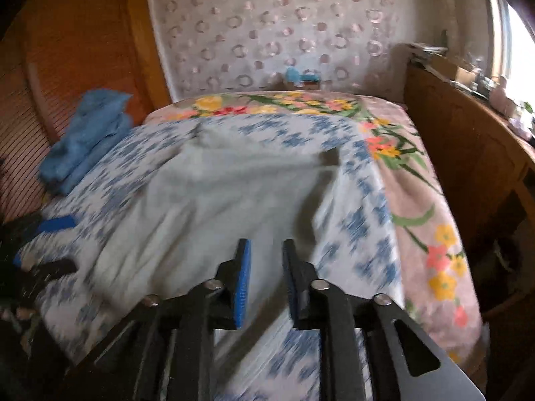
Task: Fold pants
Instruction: 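Grasp the hem of the folded sweatpants with the left gripper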
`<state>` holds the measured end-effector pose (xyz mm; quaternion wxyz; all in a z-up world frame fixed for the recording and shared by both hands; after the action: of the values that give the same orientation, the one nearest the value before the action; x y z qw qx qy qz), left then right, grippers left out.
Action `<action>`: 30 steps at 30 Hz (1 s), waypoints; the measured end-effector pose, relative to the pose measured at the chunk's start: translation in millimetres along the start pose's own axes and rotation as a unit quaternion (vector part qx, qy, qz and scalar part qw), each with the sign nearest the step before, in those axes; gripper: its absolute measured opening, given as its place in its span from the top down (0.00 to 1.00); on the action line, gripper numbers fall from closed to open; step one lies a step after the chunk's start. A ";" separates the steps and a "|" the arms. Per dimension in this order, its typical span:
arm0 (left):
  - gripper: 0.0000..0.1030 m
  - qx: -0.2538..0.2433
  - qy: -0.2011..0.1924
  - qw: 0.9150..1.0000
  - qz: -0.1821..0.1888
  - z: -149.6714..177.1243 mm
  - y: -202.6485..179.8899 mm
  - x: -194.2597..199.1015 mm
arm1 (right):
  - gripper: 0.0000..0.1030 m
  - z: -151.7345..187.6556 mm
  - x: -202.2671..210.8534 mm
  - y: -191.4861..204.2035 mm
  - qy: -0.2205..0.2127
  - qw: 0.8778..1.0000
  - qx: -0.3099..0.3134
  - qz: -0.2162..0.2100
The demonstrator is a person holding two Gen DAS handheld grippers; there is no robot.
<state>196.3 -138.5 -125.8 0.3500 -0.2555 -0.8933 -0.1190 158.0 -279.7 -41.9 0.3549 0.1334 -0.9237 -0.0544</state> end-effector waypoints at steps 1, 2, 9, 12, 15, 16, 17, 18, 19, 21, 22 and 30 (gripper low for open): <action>0.27 -0.002 0.002 1.000 0.005 0.4 -4.3 -1.6 | 0.69 3.4 1.2 2.1 -0.003 1.000 0.003 -0.004; 0.29 -0.003 0.004 1.000 0.009 0.7 -6.7 -3.0 | 0.68 8.9 4.9 0.8 -0.007 1.000 0.002 0.002; 0.37 -0.007 0.020 0.999 0.027 3.2 -23.5 -15.7 | 0.62 34.8 18.4 -16.7 -0.011 0.999 -0.030 0.030; 0.37 -0.017 0.030 0.999 0.035 5.9 -32.2 -20.0 | 0.62 41.9 24.8 -12.3 -0.013 0.999 -0.031 0.034; 0.37 -0.023 0.039 0.998 0.034 8.7 -37.3 -24.1 | 0.62 48.2 26.2 -1.6 -0.011 0.998 -0.035 0.042; 0.37 -0.023 0.041 0.998 0.033 9.0 -38.2 -25.2 | 0.62 50.5 26.4 -0.1 -0.010 0.998 -0.036 0.045; 0.37 -0.024 0.042 0.998 0.030 9.3 -38.3 -26.2 | 0.62 51.7 23.9 1.2 -0.008 0.998 -0.036 0.050; 0.40 -0.025 0.044 0.998 0.028 9.1 -38.4 -27.3 | 0.62 52.0 21.3 3.5 -0.006 0.998 -0.037 0.054; 0.43 -0.026 0.047 0.998 0.024 9.6 -37.9 -28.7 | 0.62 52.8 20.5 5.0 -0.005 0.998 -0.037 0.055; 0.51 -0.027 0.051 0.998 0.023 9.7 -36.3 -31.9 | 0.62 57.0 17.2 8.3 -0.003 0.998 -0.040 0.057; 0.53 -0.025 0.049 0.998 0.025 9.1 -35.5 -31.9 | 0.62 59.0 17.4 8.9 -0.003 0.997 -0.044 0.058; 0.67 -0.038 0.045 0.998 0.012 5.8 -41.7 -28.9 | 0.62 63.4 24.1 6.1 -0.033 0.994 -0.078 0.069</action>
<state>188.6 -182.0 -151.3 0.3813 -0.2741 -0.8683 -0.1599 97.0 -280.4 -72.3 0.3368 0.0396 -0.9347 -0.1064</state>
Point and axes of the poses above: each gripper's, at about its wrist camera, not at the fingertips, and x roughly against the way its jaws point, y to its left, z to its underside, the point moved 6 cm from there along -x, roughly the way its jaws point, and after that the axes turned 9 degrees about -x, right-handed, at the moved point
